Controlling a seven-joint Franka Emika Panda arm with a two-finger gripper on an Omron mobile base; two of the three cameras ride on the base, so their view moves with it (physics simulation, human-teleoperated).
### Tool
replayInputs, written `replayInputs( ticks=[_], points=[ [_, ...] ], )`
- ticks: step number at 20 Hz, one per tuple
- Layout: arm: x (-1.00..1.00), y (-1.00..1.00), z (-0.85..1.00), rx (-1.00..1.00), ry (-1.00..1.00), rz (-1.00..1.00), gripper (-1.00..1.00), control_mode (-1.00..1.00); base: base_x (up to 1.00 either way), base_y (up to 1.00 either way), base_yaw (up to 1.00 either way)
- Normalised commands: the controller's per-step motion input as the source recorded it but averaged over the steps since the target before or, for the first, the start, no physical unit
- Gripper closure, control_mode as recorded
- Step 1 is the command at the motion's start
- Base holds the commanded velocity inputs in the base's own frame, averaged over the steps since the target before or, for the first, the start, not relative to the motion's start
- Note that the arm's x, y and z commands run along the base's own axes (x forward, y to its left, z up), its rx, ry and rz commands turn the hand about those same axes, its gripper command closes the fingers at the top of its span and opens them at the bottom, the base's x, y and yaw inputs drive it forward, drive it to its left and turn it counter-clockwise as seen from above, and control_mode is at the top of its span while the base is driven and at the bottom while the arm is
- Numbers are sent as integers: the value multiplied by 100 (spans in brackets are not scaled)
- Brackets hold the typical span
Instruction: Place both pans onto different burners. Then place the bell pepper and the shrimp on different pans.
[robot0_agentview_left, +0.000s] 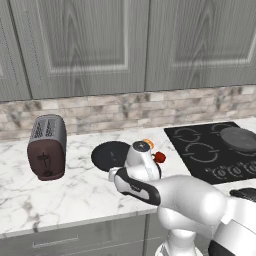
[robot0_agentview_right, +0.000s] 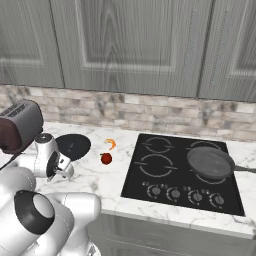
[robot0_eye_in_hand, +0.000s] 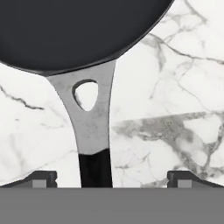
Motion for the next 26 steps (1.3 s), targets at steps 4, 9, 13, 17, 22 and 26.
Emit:
replayInputs(
  ticks=[4,9,13,17,22,26],
  points=[
    [6,0,-8,0,0,0,-100,-100,0,0,0],
    [21,3,-11,0,0,0,-100,-100,0,0,0],
    [22,5,-8,0,0,0,-100,-100,0,0,0],
    [11,8,-10,0,0,0,100,-100,0,0,0],
    [5,4,0,0,0,0,100,-100,0,0,0],
    [14,0,0,0,0,0,100,-100,0,0,0]
  ],
)
